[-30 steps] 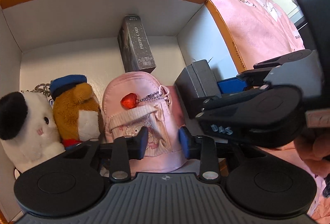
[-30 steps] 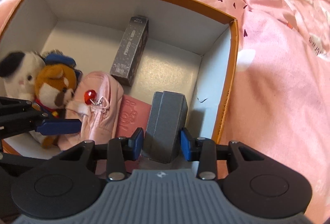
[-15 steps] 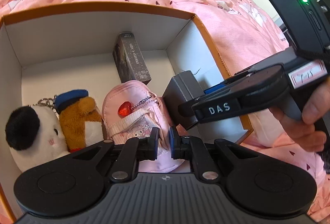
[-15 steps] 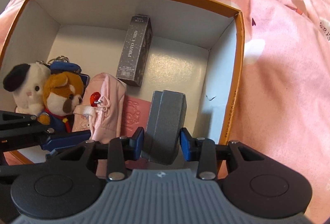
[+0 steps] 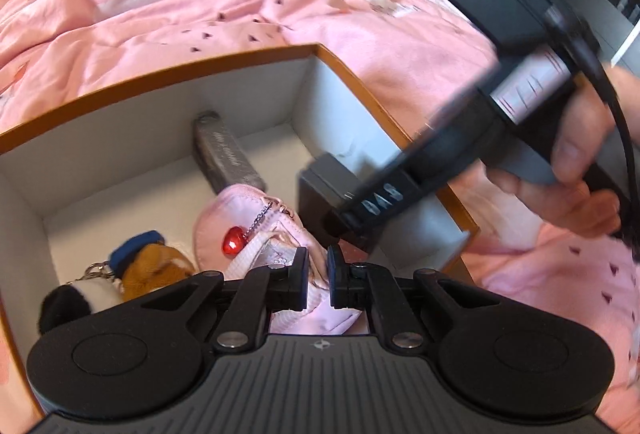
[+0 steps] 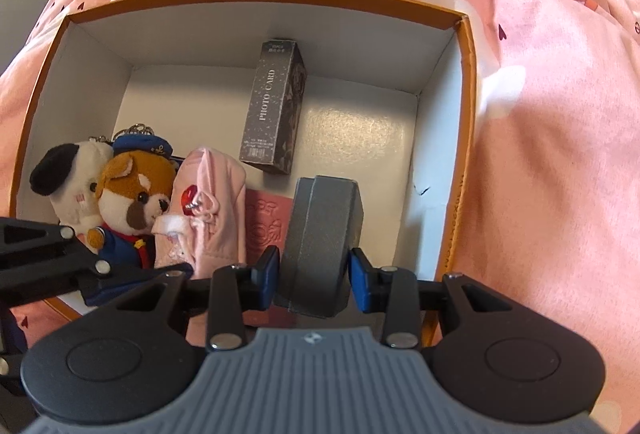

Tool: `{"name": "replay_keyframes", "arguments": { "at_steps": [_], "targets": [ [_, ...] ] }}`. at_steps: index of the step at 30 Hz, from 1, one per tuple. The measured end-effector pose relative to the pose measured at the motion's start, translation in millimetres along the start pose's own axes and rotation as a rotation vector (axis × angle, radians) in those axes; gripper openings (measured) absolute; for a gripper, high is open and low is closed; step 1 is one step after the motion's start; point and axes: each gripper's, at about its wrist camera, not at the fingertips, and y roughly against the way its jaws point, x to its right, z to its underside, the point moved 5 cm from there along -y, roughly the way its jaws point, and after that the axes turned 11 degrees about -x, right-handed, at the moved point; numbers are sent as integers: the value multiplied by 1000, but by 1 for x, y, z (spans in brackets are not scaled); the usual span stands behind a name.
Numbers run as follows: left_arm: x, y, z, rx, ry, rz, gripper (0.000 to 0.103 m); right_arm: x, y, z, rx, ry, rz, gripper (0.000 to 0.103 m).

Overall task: Organize objects
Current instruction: 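Stand the gray box upright by the pink wallet with right gripper while left gripper pushes pink bag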

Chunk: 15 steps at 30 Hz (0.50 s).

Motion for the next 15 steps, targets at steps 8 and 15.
{"name": "replay_keyframes", "arguments": {
  "at_steps": [8,15],
  "targets": [
    [-26,19,0,12,66,-32,0,-4,-1,-2,-23,26,51,39],
    [-42,1,-9,34,280,96,44,-3,-1,-2,-24,17,44,39]
  ]
}}
